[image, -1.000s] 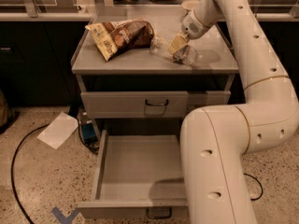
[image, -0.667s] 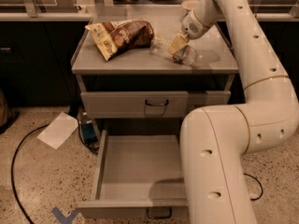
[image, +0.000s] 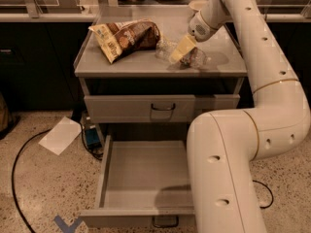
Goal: Pick water bottle from middle drawer and place on counter
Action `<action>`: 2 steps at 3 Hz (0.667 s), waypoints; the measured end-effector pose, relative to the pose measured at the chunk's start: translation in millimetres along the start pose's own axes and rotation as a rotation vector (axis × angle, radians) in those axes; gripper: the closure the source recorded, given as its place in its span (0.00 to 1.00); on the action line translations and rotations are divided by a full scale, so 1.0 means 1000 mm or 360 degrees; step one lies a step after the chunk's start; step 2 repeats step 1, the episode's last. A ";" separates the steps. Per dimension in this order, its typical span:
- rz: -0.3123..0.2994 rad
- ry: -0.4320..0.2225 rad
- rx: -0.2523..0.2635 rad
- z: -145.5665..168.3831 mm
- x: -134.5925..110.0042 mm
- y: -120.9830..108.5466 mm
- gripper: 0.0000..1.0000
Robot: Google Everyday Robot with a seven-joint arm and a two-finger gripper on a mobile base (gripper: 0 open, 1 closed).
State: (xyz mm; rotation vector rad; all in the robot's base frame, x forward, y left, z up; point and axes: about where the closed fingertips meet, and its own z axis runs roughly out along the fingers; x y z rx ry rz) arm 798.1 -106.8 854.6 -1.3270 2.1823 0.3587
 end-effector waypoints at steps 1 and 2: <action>0.0000 0.0000 0.0000 0.000 0.000 0.000 0.00; 0.0000 0.0000 0.0000 0.000 0.000 0.000 0.00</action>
Offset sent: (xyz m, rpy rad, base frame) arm 0.0000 0.0000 0.0000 0.0000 0.0000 0.0000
